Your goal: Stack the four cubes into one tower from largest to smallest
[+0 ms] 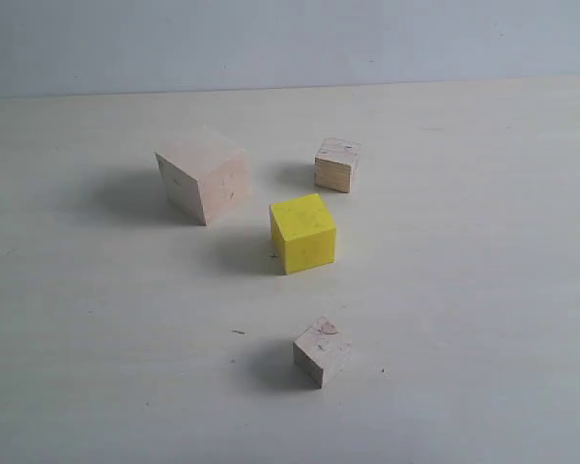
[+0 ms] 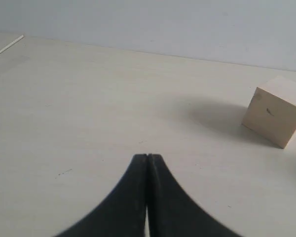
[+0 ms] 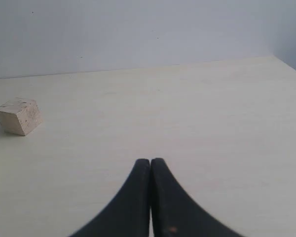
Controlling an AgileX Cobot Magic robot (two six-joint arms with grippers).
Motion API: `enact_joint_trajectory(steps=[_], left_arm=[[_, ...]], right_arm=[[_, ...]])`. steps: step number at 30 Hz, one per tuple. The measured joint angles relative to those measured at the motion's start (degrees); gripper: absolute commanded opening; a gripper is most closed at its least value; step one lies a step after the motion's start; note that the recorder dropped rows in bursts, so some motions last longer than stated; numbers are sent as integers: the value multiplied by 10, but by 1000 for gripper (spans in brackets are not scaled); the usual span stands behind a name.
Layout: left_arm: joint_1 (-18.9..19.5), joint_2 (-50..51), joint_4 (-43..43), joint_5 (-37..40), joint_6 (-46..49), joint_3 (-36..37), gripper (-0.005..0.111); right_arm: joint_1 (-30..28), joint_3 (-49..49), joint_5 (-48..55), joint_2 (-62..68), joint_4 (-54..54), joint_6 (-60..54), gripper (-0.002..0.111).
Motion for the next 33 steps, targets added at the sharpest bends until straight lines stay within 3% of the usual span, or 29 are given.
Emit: enact_joint_trajectory(steps=[16, 18, 23, 33], left_arm=[[0, 0, 0, 0, 0, 0, 0], [0, 0, 0, -18, 0, 1, 0], [0, 0, 0, -185, 0, 2, 0], [0, 0, 0, -225, 0, 2, 0]], right_arm=[[0, 0, 0, 0, 0, 0, 0], [0, 0, 0, 0, 0, 0, 0], [0, 0, 0, 0, 0, 0, 0], [0, 0, 0, 0, 0, 0, 0]])
